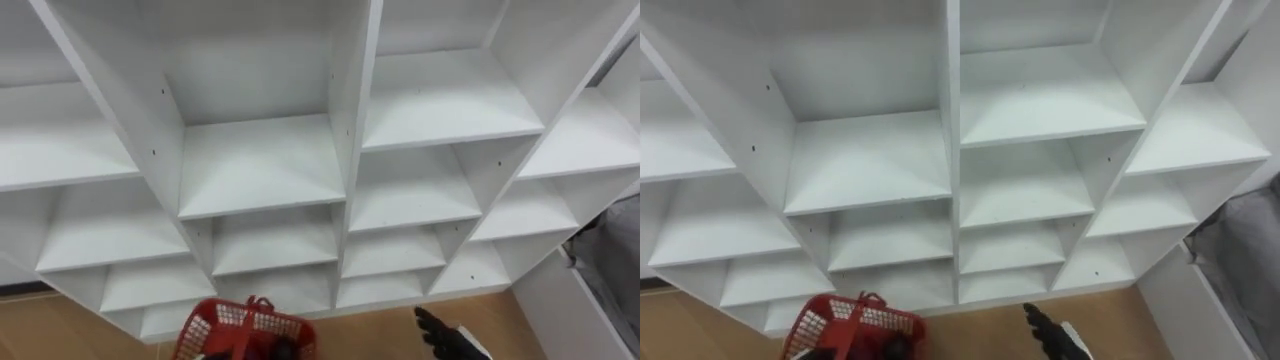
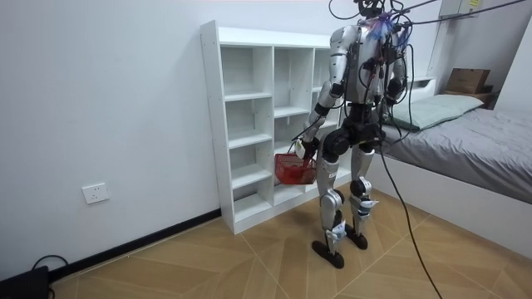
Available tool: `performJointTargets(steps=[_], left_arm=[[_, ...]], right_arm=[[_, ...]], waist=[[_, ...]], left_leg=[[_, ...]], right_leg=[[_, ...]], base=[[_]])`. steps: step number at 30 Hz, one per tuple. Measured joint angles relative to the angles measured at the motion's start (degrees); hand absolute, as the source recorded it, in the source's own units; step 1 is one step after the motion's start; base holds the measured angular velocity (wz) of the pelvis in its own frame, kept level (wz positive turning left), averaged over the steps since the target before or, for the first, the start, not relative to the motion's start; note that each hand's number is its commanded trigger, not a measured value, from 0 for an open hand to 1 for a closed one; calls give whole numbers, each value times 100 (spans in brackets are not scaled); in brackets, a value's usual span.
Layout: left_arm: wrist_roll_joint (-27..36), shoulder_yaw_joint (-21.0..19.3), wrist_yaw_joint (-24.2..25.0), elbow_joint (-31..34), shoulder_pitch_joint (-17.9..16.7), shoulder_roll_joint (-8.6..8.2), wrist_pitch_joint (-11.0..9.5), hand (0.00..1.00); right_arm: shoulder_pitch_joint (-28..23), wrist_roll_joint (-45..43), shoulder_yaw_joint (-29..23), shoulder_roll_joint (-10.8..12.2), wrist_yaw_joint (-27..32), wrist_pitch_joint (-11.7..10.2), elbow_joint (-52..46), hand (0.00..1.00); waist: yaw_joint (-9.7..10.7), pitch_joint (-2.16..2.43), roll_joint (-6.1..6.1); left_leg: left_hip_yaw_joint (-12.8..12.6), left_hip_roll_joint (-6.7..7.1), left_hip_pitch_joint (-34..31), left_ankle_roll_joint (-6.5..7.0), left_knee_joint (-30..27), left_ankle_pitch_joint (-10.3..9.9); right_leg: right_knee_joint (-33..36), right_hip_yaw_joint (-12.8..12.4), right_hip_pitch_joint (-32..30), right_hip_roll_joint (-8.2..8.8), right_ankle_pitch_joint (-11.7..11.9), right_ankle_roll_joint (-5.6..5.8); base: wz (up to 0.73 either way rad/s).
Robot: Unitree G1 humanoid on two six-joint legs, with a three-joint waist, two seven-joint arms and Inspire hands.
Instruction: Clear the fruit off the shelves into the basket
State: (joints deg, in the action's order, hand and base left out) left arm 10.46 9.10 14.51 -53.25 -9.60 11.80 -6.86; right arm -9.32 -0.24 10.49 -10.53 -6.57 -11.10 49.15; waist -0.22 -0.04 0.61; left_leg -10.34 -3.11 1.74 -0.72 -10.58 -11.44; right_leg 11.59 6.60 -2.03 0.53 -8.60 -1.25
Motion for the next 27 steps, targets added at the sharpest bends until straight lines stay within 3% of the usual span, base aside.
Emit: performJointTargets(steps=[7, 12, 15, 16, 17, 27], left_arm=[[18, -279, -267, -355, -41, -28, 7, 100], [69, -500, -286, -625, -91, -141, 8, 100], [128, -873, -311, -869, -124, -274, 2, 100], [143, -953, -343, -932, -125, -320, 2, 100], [128, -1018, -395, -955, -128, -373, 5, 100], [-13, -1257, -541, -1061, -120, -449, 141, 100]], right_arm=[[-111, 4, -213, -3, 98, 74, 245, 0], [-64, 4, -430, 41, 327, 57, 489, 0], [10, 76, -630, 170, 437, 68, 1090, 0], [12, 252, -626, 183, 431, 97, 1366, 0], [5, 396, -669, 184, 452, 125, 1577, 0], [132, 690, -959, 306, 446, 385, 2009, 0]], waist=[[-3, -21, -17], [-13, -15, -16], [-57, -2, 31], [-126, -21, 17], [-153, -11, 28], [-154, -13, 52]], left_leg=[[-3, -4, 128, -15, 22, -12], [11, -2, 245, -22, 127, -16], [13, -9, 333, -37, 166, -26], [4, -12, 407, -41, 190, -28], [3, -8, 462, -41, 188, -29], [39, -6, 501, -45, 180, -32]], right_leg=[[-109, 13, 199, -5, -6, 9], [-146, -8, 256, -29, -20, 11], [-192, -45, 346, -56, -34, 12], [-207, -52, 422, -62, -33, 11], [-208, -57, 468, -55, -39, 12], [-284, -57, 539, -60, -43, 14]], base=[[0], [-2], [1], [-7], [-7], [1]])
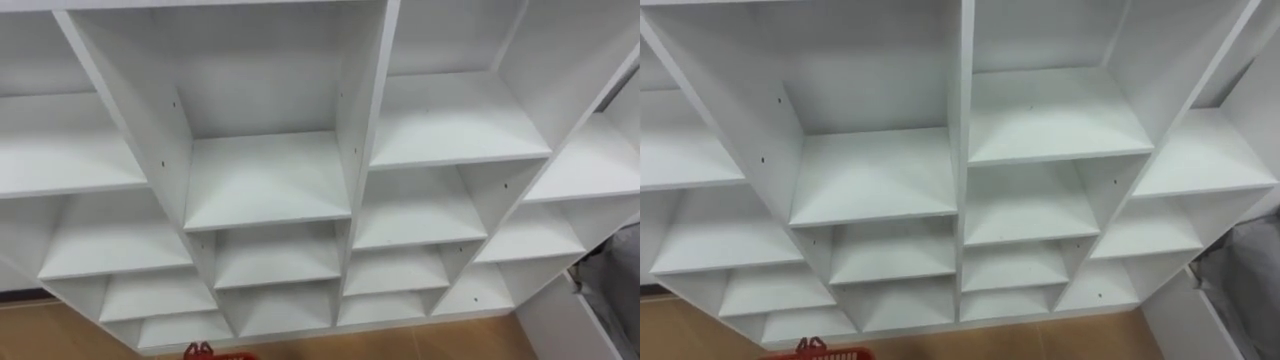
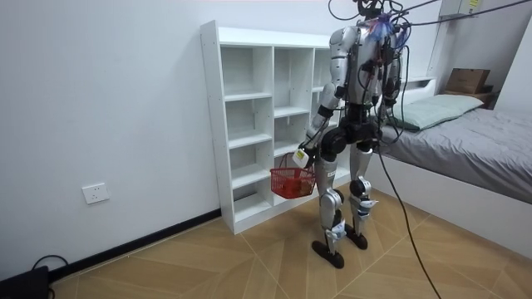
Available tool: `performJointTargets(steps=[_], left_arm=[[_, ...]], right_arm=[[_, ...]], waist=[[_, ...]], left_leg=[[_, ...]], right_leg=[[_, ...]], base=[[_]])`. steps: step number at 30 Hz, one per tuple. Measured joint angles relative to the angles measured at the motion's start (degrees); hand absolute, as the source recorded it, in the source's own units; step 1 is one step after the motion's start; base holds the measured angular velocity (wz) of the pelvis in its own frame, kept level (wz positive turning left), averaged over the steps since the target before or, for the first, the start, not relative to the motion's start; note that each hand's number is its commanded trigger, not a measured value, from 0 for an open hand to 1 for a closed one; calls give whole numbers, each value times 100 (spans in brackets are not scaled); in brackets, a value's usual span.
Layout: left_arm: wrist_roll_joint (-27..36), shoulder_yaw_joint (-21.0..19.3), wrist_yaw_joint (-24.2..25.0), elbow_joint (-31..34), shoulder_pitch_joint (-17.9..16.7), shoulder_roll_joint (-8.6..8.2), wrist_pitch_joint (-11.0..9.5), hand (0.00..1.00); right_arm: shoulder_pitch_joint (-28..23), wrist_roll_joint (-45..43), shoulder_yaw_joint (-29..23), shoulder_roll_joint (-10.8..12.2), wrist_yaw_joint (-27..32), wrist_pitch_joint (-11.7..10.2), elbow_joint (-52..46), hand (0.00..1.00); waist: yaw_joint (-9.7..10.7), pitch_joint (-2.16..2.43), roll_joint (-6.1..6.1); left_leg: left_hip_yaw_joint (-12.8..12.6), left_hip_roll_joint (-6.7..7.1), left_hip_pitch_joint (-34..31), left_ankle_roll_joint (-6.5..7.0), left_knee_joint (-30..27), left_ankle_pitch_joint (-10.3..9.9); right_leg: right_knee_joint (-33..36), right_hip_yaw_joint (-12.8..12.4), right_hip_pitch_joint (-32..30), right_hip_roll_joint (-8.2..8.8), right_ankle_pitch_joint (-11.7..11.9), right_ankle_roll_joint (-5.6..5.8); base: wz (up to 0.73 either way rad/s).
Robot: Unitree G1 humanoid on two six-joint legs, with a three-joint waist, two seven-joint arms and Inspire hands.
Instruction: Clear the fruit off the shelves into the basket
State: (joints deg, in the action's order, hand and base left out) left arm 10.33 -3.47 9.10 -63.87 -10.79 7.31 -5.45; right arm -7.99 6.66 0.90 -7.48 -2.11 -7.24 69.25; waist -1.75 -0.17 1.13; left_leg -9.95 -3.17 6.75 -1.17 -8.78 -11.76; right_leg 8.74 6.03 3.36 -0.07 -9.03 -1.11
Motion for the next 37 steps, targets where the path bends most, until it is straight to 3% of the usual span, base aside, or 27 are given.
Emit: performJointTargets(steps=[4, 9, 18, 28, 37], left_arm=[[-106, -31, -123, -20, 32, -2, 56, 100], [-218, -36, -219, -20, 32, 4, 126, 100], [-599, -89, -235, -23, 81, 4, 134, 100], [-609, -82, -229, -29, 104, 0, 157, 100], [-761, -73, -277, -30, 124, 0, 226, 100]], right_arm=[[0, 201, -34, 18, 2, 106, 24, 0], [9, 257, -118, 38, 1, 102, 56, 0], [-1, 317, -237, 41, 5, 90, 64, 0], [10, 329, -396, 31, -46, 91, 147, 0], [27, 330, -457, 35, -51, 104, 212, 0]], waist=[[27, 1, -9], [136, 2, -52], [166, 6, -116], [166, 3, -191], [175, -26, -148]], left_leg=[[3, 0, 1, 0, 2, 0], [-19, -2, 0, -10, 14, -9], [-41, -6, -1, -16, 33, -16], [-75, -5, -1, -16, 32, -15], [-75, -4, 2, -15, 16, -14]], right_leg=[[-1, -27, -2, -7, -1, 0], [-5, -61, -11, -22, -3, 3], [-2, -100, -25, -36, -3, 2], [-5, -106, -25, -31, -3, 3], [-10, -112, -27, -19, -5, 5]], base=[[0], [-1], [-1], [0], [0]])
